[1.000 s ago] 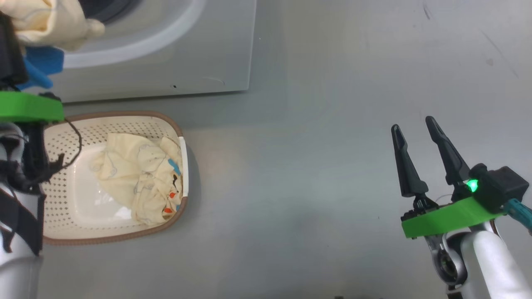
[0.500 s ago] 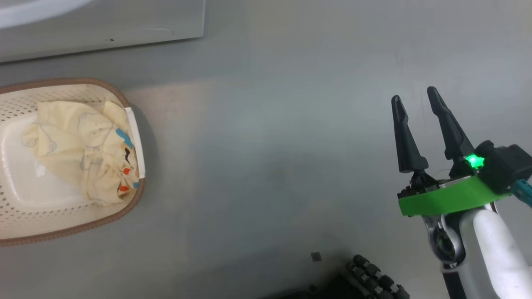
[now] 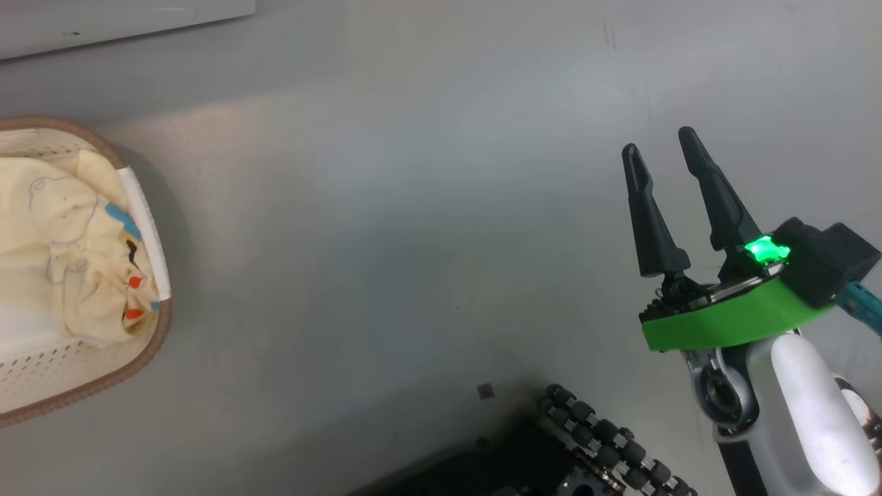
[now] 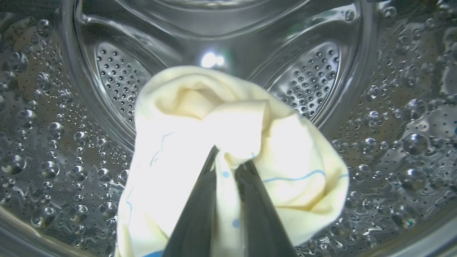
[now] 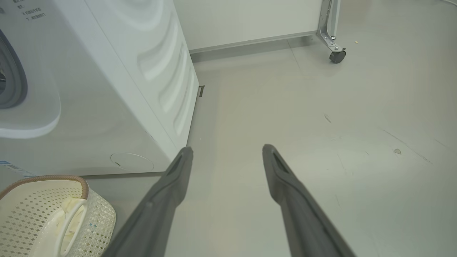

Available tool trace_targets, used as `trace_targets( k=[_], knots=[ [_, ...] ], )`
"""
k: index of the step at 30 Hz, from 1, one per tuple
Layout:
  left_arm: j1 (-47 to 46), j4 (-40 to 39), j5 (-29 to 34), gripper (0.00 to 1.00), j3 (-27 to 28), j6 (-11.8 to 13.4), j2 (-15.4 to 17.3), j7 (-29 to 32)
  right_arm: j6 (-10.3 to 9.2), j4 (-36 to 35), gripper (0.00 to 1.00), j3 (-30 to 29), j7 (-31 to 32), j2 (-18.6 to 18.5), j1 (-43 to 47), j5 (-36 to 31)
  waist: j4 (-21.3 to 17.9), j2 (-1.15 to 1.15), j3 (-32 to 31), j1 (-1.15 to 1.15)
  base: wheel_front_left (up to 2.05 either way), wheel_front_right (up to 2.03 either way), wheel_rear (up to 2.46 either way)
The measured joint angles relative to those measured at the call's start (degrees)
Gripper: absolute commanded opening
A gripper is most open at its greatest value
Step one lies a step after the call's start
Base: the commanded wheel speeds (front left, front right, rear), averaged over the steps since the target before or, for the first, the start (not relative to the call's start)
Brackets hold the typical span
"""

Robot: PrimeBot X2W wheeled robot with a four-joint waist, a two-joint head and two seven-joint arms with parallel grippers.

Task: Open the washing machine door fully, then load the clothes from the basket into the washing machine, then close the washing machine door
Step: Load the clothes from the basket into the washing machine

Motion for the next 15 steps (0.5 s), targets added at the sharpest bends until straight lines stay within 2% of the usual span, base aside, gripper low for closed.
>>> trace_targets(
  k=[4,15],
  knots=[
    [-2.68,3.44,0.56,0.0,-1.55,0.0,1.38,-0.3,0.0,0.09,1.0,0.32,0.0,0.01,-0.92,0.92,-1.39,0.0,0.75,0.0,0.0,0.0,0.0],
    [-6.77,12.61,1.0,0.0,-4.48,-0.19,1.48,-2.1,0.0,0.83,1.0,1.52,0.0,0.02,-1.4,1.4,-2.08,0.0,1.21,-0.01,0.0,0.0,0.0]
  ],
)
